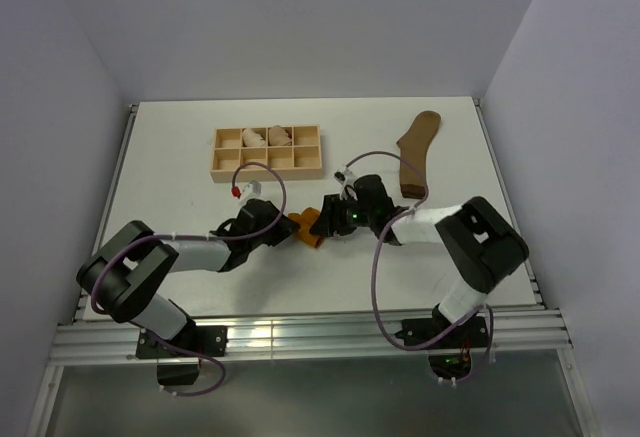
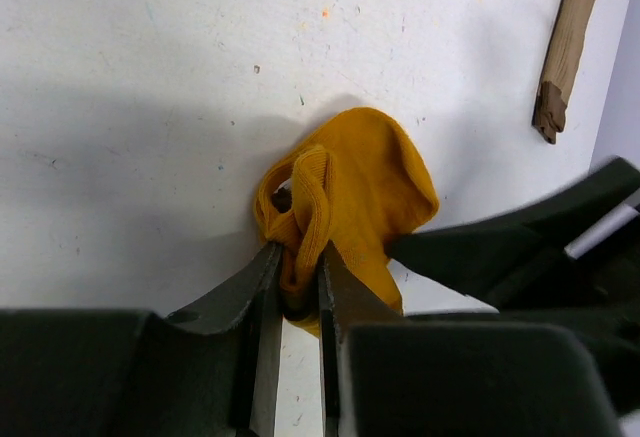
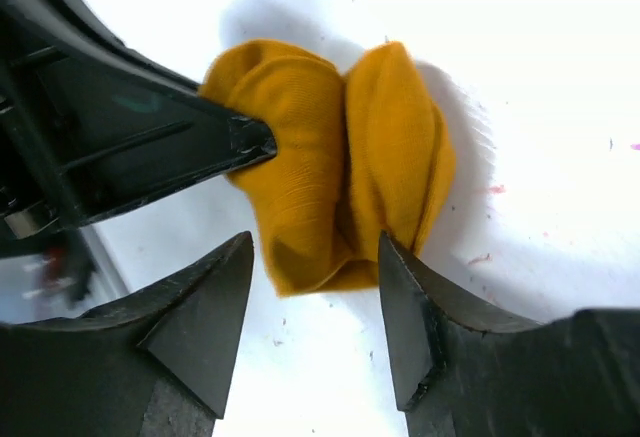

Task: Roll the socks
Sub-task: Roll the sock at the center of the board.

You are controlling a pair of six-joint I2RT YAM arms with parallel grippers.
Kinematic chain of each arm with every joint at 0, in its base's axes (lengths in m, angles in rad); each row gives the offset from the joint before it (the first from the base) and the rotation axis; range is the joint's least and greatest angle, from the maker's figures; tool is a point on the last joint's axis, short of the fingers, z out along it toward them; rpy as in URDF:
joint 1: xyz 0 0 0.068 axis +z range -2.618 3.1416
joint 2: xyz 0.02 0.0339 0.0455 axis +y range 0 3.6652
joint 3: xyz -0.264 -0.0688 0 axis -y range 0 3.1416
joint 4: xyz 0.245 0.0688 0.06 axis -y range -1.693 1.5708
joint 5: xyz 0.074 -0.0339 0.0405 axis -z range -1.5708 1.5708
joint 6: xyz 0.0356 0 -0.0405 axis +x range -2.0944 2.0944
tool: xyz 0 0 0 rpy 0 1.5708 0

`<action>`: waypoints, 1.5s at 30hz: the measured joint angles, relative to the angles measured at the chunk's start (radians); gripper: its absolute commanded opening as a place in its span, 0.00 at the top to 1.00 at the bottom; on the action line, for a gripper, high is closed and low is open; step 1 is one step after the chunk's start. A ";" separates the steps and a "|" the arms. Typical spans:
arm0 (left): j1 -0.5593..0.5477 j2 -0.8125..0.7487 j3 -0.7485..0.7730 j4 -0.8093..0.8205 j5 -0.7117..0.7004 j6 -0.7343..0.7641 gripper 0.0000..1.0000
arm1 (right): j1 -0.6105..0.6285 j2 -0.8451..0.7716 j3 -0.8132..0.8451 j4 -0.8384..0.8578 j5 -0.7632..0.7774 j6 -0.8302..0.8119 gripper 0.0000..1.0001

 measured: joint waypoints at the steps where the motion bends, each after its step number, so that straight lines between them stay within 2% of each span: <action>1: 0.000 0.000 0.004 -0.006 0.000 0.005 0.99 | 0.009 -0.035 0.000 -0.034 0.042 -0.030 0.37; 4: -0.002 0.000 0.013 -0.022 0.000 0.013 0.99 | 0.072 -0.132 0.000 -0.114 0.165 -0.117 0.32; 11: -0.004 0.001 0.029 -0.050 0.000 0.024 1.00 | 0.286 -0.251 0.000 -0.190 0.453 -0.307 0.32; 17: -0.005 0.002 0.040 -0.067 0.000 0.035 1.00 | 0.397 -0.235 0.000 -0.201 0.631 -0.430 0.34; 24: -0.008 0.010 0.053 -0.075 0.003 0.039 1.00 | 0.509 -0.110 0.020 -0.201 0.826 -0.565 0.35; 34: -0.007 0.018 0.068 -0.092 0.005 0.042 1.00 | 0.581 -0.005 0.056 -0.164 1.025 -0.688 0.35; 45: -0.007 0.021 0.074 -0.100 0.006 0.043 1.00 | 0.607 0.033 0.062 -0.102 1.108 -0.751 0.34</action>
